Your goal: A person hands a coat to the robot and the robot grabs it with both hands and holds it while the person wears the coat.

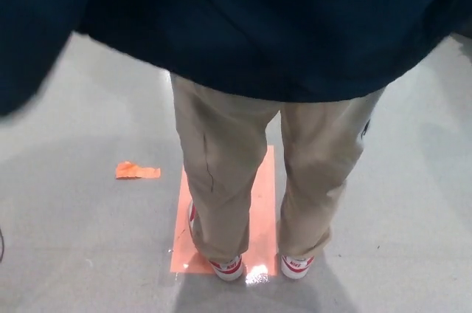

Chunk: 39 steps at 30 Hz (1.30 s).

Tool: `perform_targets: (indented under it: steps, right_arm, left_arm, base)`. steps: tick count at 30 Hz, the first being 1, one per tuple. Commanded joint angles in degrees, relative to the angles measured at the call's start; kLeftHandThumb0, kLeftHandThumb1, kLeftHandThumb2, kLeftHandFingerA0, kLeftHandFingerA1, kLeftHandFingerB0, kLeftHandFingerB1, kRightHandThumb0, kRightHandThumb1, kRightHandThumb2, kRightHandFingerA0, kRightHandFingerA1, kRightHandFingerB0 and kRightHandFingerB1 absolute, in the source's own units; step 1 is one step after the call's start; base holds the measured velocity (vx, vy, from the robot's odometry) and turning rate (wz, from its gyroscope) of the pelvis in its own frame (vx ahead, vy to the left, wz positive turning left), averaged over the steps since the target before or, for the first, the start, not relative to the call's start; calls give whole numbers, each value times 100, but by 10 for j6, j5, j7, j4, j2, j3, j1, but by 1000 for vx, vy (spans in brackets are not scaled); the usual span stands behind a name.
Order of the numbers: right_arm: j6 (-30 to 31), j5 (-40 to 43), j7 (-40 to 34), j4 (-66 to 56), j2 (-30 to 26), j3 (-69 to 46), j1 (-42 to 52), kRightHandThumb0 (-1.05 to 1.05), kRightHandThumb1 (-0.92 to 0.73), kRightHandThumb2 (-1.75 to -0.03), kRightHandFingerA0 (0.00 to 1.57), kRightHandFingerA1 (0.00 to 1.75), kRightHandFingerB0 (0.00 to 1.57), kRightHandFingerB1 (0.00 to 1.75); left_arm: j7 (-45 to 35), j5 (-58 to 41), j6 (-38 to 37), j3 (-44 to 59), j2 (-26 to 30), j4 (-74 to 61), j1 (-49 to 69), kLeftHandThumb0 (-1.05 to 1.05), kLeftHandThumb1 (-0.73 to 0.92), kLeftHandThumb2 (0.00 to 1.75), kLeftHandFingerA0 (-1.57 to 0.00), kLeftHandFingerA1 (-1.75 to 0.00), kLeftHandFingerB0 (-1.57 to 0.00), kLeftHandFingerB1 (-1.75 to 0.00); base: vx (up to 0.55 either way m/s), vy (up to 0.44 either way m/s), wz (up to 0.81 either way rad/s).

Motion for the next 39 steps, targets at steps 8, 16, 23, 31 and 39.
perform_targets:
  steps: [8,16,23,31,39]
  right_arm:
    - [16,0,-14,-1,-23,-6,-13,-14,-66,-62,86,163,67,109]
    - [15,-7,-13,-1,-27,0,-14,-13,-65,-60,87,167,71,110]
    - [64,-2,40,3,-13,-1,-20,-93,-59,-93,0,0,0,2]
    - [59,8,52,-2,-11,-13,-21,-102,-68,-102,0,7,0,0]
    - [-24,53,7,-25,-21,-73,9,-99,-78,-105,0,5,0,0]
  left_arm:
    - [1,0,15,6,21,2,-14,-38,55,65,-85,-154,-74,-78]
    - [14,1,11,6,25,2,-12,-39,50,66,-91,-152,-77,-74]
    - [-102,-48,81,54,1,9,-9,-102,75,103,0,0,0,0]
    - [-140,-90,77,121,-12,2,-7,-105,73,103,0,-4,0,-2]
    - [-72,-138,42,199,-6,-19,21,-91,76,99,0,-1,0,-1]
  base:
    - [0,0,0]
    - [0,0,0]
    - [0,0,0]
    - [0,0,0]
    - [0,0,0]
